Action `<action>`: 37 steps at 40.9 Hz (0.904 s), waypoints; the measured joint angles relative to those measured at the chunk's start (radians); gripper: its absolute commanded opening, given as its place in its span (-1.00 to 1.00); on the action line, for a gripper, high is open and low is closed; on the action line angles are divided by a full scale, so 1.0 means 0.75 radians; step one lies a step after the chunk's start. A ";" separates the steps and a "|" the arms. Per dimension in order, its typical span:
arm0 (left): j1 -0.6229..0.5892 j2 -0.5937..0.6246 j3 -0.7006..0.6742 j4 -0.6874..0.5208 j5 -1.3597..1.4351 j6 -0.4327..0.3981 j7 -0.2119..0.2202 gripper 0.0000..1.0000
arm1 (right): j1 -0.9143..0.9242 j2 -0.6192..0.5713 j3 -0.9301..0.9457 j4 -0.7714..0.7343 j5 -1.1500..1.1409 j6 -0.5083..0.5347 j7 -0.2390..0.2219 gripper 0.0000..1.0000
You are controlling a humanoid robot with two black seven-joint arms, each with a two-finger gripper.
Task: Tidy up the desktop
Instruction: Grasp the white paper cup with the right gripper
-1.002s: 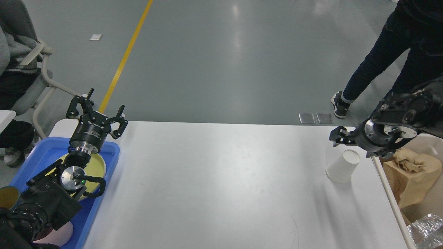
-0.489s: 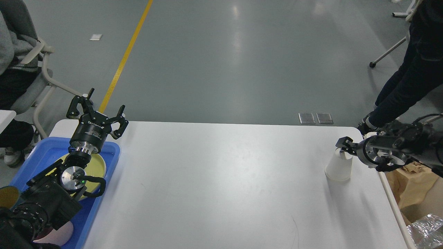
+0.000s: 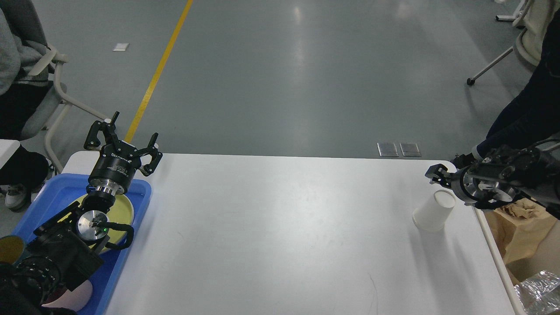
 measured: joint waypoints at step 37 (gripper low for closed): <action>0.000 0.000 0.000 0.000 0.000 0.000 0.000 1.00 | -0.144 0.067 0.057 -0.049 -0.001 -0.156 0.009 -1.00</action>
